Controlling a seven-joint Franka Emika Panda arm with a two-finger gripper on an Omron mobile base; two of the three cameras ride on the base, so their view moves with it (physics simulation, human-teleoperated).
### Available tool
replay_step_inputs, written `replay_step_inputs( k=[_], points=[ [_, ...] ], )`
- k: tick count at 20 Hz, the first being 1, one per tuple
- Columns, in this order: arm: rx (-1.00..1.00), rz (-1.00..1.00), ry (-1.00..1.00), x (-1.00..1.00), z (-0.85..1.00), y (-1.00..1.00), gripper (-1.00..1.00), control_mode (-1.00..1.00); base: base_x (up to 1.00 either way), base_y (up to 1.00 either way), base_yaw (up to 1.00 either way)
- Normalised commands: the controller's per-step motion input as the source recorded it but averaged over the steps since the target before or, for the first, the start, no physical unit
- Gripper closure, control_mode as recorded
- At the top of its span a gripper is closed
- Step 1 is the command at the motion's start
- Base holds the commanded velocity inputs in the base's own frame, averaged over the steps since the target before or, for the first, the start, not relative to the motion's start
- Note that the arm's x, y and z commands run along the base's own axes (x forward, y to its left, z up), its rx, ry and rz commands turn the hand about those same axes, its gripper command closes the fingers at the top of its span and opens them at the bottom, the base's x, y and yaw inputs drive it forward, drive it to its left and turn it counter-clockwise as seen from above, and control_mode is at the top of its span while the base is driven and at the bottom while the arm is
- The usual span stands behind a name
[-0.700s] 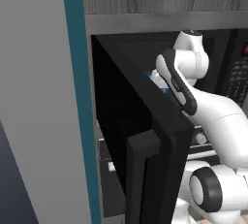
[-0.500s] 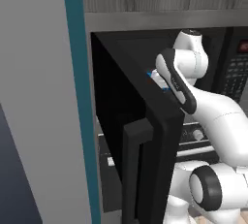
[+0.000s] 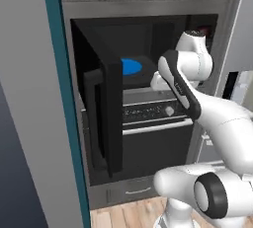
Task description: Pick the sweet potato from the counter and place it in the microwave.
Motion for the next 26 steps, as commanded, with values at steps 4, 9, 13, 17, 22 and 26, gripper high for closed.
replay_step_inputs(
  k=[4,9,13,17,22,26],
  points=[
    [0.00,0.00,0.00,0.00,0.00,0.00,-1.00,1.00,0.04,-0.29,-0.66],
    [0.00,0.00,0.00,0.00,0.00,0.00,-1.00,1.00,0.08,-0.41,-0.77],
    [0.00,0.00,0.00,0.00,0.00,0.00,-1.00,1.00,0.03,-0.45,-0.78],
    [0.00,0.00,0.00,0.00,0.00,0.00,-1.00,1.00,0.54,-0.58,-0.58],
    [0.00,0.00,0.00,0.00,0.00,0.00,-1.00,1.00,1.00,-0.86,-0.26],
    [0.00,0.00,0.00,0.00,0.00,0.00,-1.00,1.00,1.00,-0.68,-0.08]
  ],
)
